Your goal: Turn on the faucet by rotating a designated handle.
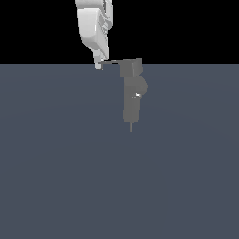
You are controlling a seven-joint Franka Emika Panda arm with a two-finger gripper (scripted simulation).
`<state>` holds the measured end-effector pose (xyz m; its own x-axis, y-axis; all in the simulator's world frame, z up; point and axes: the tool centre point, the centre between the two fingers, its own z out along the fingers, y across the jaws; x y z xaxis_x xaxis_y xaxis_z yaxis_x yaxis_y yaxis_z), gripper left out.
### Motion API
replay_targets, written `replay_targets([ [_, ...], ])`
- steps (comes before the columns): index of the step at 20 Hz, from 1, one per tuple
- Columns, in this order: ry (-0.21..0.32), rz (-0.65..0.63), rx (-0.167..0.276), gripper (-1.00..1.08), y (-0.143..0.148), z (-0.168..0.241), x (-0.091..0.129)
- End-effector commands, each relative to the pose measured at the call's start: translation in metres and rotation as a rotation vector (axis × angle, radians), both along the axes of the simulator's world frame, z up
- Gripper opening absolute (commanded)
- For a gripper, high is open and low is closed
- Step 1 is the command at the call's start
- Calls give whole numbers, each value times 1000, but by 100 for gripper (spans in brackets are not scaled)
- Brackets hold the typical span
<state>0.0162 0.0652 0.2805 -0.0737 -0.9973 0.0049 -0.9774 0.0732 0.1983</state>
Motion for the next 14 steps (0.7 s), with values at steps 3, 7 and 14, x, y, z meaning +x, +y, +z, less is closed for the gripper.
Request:
replay_targets([
  [3,0,-9,-2,-100,-14,4,-12],
  [7,0,-8,-1,-100,-21,7,-22],
  [14,-1,-7,0,-100,-34,11,-40],
])
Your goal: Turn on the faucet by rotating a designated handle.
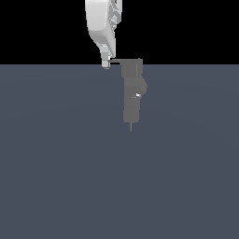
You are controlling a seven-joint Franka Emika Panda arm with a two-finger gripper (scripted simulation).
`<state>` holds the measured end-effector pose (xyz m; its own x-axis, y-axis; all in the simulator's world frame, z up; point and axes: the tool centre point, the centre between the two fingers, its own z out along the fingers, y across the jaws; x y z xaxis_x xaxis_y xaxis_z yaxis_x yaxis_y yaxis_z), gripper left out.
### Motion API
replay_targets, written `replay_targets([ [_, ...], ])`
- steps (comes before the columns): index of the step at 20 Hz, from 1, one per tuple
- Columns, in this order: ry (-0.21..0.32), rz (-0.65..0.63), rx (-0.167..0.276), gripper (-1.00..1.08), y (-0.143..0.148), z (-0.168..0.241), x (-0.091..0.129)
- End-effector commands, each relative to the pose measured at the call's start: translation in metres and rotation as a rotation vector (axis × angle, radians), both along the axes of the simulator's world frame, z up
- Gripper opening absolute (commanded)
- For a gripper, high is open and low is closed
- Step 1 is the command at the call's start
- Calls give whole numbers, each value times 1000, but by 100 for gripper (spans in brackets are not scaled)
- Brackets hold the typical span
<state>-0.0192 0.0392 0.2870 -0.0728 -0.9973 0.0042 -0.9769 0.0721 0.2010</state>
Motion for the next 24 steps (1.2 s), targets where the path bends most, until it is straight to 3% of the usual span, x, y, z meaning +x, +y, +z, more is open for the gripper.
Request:
replay_targets([
  [1,-3,-8,-1,-100,-10,5,-7],
  [8,-5,-7,0,-100,-23,10,-25],
  [10,4,5,-1,-100,-14,5,-24],
  [24,-4,-6,0,-100,-115,10,-36],
])
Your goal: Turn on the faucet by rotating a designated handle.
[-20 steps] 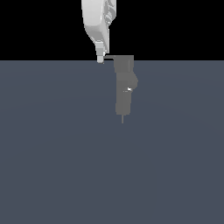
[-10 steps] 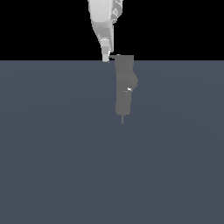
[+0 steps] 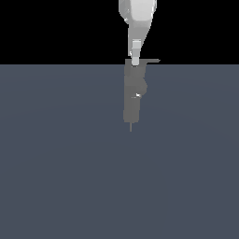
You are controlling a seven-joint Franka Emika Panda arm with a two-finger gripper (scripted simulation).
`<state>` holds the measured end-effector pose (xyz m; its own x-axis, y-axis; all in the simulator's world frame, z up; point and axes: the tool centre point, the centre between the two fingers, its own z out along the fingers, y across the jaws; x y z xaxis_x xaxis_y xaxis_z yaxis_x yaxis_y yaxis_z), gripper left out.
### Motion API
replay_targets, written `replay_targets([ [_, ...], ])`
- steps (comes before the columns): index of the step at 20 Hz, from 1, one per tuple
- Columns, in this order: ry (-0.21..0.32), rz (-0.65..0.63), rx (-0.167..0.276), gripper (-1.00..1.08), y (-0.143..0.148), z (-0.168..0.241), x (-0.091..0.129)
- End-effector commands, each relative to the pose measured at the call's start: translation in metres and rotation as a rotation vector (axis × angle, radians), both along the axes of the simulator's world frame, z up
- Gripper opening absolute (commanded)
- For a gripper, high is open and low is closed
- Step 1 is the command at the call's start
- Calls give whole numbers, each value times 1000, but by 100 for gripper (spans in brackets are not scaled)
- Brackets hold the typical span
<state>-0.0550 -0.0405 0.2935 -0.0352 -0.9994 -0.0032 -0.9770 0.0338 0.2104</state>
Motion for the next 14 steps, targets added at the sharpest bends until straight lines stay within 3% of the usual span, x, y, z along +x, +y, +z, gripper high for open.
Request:
replay_targets([
  [1,-13,-44,-8,-100,-43,4,-1],
  [3,-14,-45,-8,-100,-49,5,-2],
  [4,-3,-8,-3,-100,-22,0,0],
  [14,-6,-18,-4,-100,-52,-3,18],
])
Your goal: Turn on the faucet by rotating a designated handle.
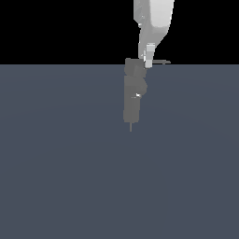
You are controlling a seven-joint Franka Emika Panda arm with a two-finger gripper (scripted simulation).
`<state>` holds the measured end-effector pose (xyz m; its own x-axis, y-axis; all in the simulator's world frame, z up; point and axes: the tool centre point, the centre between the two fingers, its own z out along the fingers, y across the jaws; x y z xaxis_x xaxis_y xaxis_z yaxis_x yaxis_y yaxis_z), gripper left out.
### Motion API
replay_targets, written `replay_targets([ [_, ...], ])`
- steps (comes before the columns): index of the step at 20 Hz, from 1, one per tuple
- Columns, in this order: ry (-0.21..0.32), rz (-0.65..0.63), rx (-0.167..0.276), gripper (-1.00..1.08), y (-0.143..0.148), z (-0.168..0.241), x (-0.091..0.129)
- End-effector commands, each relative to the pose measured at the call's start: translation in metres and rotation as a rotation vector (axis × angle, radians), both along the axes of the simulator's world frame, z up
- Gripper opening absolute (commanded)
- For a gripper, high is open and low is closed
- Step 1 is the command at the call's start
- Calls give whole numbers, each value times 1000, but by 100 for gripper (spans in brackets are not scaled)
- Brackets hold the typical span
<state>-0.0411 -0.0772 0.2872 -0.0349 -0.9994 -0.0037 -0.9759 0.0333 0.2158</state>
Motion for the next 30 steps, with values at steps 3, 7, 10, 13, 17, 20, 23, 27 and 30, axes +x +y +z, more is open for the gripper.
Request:
replay_targets([
  [3,-13,-21,-5,-100,-23,3,9],
  [7,-14,-25,-6,-100,-34,2,16],
  [10,-15,-28,-6,-100,-43,1,21],
  [13,-15,-30,-7,-100,-51,0,26],
  [17,-16,-34,-7,-100,-61,-1,32],
  [20,-17,-36,-7,-100,-69,-1,37],
  [23,-18,-39,-8,-100,-77,-2,42],
  [27,-19,-43,-8,-100,-88,-3,48],
  [30,-19,-45,-8,-100,-93,-3,51],
])
